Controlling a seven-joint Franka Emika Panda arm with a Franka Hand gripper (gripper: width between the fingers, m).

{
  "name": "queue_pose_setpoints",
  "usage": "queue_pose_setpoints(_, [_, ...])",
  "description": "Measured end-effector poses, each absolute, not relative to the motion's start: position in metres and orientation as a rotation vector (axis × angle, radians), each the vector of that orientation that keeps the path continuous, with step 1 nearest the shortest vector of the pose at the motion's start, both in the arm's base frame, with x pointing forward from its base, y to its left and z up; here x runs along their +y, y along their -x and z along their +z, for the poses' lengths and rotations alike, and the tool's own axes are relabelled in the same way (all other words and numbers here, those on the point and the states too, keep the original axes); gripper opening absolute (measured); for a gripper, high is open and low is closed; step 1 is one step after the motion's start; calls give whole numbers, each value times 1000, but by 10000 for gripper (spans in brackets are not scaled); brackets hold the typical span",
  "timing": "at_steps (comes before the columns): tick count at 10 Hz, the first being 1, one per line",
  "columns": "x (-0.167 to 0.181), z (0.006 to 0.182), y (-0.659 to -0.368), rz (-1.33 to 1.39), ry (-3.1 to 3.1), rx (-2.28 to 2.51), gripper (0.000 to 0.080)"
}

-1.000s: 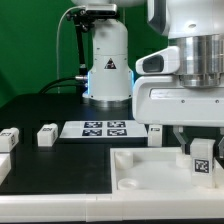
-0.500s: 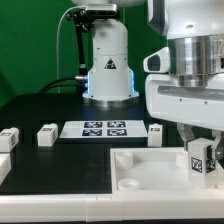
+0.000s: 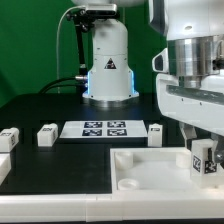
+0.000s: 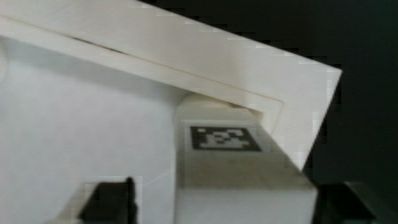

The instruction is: Assemble one leg

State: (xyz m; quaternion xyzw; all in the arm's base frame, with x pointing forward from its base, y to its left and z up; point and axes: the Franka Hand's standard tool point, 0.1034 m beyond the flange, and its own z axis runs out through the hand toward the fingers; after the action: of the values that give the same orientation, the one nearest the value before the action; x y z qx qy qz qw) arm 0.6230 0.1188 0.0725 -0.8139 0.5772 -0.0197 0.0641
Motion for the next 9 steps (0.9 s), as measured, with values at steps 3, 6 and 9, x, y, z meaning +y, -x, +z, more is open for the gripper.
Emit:
queue_pose_setpoints(3, [119,72,-623,-92,2720,1317,641])
queue_pose_setpoints(6, [119,73,-624,-120,2891,919,648])
queue_pose_setpoints(9, [120,74,-625,-152,3017,473,649])
